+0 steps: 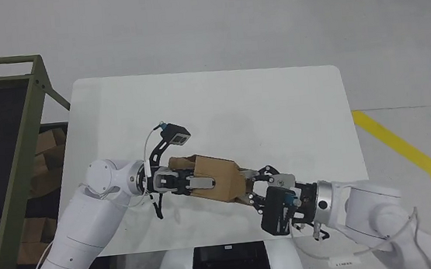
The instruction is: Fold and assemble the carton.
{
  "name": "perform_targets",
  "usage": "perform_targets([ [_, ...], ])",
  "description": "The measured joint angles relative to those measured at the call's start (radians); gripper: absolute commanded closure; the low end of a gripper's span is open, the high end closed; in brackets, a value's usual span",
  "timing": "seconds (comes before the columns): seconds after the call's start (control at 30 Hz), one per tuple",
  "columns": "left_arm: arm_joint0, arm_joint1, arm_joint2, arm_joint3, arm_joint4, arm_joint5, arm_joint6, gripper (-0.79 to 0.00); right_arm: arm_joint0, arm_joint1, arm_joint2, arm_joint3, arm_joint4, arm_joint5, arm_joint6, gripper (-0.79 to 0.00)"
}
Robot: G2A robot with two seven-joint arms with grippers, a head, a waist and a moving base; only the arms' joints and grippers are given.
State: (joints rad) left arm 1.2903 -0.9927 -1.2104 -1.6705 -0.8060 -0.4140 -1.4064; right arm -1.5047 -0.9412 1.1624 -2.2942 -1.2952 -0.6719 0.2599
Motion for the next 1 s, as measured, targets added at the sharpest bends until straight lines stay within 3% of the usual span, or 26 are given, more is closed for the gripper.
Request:
perform_targets([
  [1.0, 0.001, -0.002, -0.002, 0.001, -0.001, 0.002, -0.002, 0.0, 0.147, -0.035, -0.144, 0.052, 0.058, 0.025, 0.113, -0.197],
])
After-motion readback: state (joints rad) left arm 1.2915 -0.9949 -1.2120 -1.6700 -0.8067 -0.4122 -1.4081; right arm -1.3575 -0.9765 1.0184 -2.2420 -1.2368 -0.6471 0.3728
